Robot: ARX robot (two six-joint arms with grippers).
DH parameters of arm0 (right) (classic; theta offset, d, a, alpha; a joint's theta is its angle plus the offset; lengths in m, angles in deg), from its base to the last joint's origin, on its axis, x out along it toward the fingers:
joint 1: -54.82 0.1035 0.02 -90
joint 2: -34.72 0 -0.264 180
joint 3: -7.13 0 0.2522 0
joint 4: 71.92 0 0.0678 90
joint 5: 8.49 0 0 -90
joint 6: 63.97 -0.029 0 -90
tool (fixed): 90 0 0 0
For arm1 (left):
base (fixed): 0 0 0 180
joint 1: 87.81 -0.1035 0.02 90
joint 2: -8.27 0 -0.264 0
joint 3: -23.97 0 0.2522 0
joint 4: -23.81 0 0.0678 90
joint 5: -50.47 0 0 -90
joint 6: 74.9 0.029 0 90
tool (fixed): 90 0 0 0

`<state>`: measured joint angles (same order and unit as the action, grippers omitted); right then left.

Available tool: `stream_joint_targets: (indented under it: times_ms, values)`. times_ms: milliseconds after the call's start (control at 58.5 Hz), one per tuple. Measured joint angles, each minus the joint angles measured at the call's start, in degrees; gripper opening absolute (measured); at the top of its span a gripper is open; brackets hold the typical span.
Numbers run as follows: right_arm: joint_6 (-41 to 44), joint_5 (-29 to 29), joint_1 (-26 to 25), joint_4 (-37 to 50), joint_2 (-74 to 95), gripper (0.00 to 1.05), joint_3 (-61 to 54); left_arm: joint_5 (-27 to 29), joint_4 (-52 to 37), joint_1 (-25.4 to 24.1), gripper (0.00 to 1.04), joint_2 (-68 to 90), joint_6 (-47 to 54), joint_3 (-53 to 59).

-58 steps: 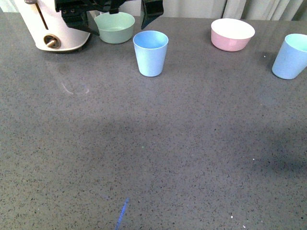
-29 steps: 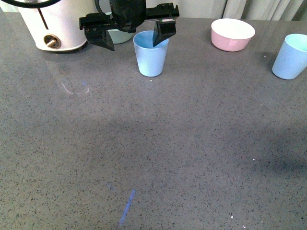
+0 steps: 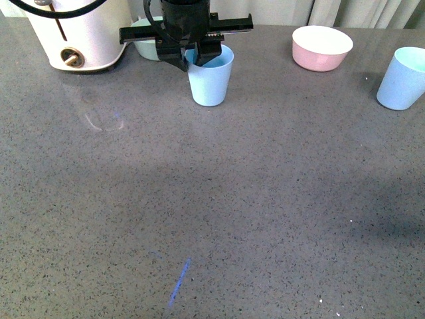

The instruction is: Stack blue cups with both arms

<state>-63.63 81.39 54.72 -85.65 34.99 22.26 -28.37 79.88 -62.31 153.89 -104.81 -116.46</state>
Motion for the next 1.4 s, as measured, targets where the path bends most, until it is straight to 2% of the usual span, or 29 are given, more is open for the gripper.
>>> stream_joint_targets:
  times_ms: [86,393,650,924,1402]
  values:
    - [0.0,0.0,0.0,0.0,0.0,0.96,0.0,0.0,0.8,0.1,0.02,0.0,-0.1,-0.9]
    - [0.0,0.0,0.0,0.0,0.0,0.96,0.0,-0.2,0.8,1.3,0.02,-2.0,-2.1,2.7]
    - [0.0,0.0,0.0,0.0,0.0,0.96,0.0,-3.5,-2.0,7.1,0.02,-10.1,-7.1,15.3]
    - [0.0,0.0,0.0,0.0,0.0,0.96,0.0,-4.0,-1.5,10.3,0.02,-9.6,-8.0,13.2]
    - [0.0,0.0,0.0,0.0,0.0,0.96,0.0,-4.5,1.6,11.5,0.02,-3.7,-8.6,6.2]
